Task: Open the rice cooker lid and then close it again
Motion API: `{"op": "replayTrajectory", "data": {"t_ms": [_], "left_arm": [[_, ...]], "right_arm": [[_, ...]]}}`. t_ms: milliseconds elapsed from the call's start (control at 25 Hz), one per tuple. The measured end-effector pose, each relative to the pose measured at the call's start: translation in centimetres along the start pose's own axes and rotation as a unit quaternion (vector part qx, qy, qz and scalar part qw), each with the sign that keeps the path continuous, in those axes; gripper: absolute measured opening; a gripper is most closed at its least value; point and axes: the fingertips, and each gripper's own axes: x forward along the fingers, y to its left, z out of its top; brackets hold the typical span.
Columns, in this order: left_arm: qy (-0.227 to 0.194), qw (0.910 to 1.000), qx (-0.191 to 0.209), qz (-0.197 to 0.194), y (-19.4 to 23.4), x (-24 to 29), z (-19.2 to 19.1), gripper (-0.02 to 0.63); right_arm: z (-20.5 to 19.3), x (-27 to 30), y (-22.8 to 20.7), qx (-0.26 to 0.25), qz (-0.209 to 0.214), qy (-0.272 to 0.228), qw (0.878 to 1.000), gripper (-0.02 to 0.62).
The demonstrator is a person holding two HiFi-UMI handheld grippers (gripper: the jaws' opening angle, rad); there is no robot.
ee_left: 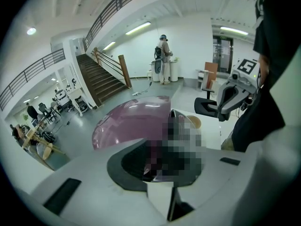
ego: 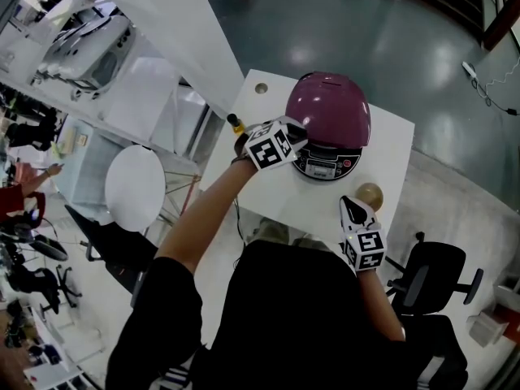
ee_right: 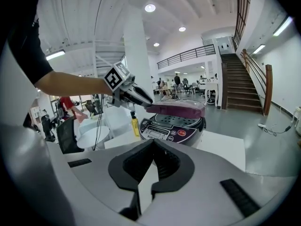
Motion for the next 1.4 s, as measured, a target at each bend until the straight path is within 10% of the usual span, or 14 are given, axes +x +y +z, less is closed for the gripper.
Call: {"op": "replayTrajectory", "data": {"t_ms": [560, 1400], "left_arm": [[0.02, 0.9994, 0.02, -0.018, -1.5, 1.9, -2.1, 0.064], [-0.007, 0.9973, -0.052, -0.051, -1.8, 3.2, -3.2, 0.049]], "right_arm": [[0.0, 0.1, -0.4, 0.015, -0.01, -0.002, 1.0, 0.0], [-0.4, 0.3, -2.4, 0.042, -0.04, 0.0, 0.998, 0.0]]}}
